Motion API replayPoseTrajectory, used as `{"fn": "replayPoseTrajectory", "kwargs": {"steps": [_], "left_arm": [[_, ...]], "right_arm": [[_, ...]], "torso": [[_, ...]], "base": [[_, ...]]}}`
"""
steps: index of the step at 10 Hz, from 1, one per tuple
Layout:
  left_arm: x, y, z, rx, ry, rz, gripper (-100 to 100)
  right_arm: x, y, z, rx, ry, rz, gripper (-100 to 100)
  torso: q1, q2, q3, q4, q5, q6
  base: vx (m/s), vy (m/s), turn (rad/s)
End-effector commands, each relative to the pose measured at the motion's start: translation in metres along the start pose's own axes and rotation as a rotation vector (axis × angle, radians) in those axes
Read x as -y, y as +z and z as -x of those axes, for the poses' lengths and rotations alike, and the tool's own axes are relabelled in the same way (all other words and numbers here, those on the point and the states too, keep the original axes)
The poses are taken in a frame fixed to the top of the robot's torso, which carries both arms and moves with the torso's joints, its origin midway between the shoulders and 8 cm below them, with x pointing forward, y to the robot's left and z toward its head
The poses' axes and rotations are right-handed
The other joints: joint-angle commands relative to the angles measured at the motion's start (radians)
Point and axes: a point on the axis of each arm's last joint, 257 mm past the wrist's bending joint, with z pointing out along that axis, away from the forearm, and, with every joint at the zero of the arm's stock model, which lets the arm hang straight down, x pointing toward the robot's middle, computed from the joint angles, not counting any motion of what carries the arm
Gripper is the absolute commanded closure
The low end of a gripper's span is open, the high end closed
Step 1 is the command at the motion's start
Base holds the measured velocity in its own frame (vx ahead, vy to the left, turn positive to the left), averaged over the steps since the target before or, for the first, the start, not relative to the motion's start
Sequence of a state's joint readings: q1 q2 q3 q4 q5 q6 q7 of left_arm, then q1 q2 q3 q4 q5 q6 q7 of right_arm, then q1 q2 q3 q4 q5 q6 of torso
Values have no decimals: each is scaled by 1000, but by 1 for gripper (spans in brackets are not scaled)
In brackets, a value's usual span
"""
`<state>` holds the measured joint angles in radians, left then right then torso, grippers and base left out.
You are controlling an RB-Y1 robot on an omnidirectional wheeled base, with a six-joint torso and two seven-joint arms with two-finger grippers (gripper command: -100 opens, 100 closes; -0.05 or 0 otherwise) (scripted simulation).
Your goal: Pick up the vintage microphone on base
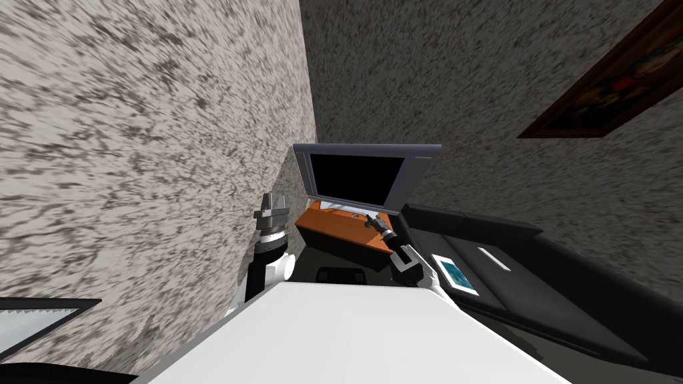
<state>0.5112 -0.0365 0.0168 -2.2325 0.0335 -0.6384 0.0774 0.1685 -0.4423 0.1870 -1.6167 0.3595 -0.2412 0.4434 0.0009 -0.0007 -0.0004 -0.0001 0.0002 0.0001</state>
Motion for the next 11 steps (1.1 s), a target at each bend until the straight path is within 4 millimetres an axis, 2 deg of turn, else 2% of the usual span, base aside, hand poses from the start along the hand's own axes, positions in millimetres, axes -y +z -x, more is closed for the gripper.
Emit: {"fn": "replayPoseTrajectory", "kwargs": {"steps": [1, 4, 7, 10, 11], "left_arm": [[0, 0, 0, 0, 0, 0, 0], [0, 0, 0, 0, 0, 0, 0], [0, 0, 0, 0, 0, 0, 0], [0, 0, 0, 0, 0, 0, 0], [0, 0, 0, 0, 0, 0, 0]], "right_arm": [[15, 1, -18, -68, -121, -13, -100], [40, -3, -44, -143, -203, -46, -100], [70, -6, -70, -244, -375, -66, -100], [99, -11, -87, -335, -553, -75, -100], [109, -17, -94, -356, -552, -92, -100]], "torso": [[0, 0, 0, 0, 0, 0], [1, 0, 0, 0, 0, 0], [0, 0, 0, 0, 0, 0], [2, -1, -1, 0, 0, 1], [1, -1, 0, 0, 0, 0]], "base": [[3, 26, 137], [10, 22, 52], [9, 26, 67], [20, 41, 82], [15, 27, 43]]}}
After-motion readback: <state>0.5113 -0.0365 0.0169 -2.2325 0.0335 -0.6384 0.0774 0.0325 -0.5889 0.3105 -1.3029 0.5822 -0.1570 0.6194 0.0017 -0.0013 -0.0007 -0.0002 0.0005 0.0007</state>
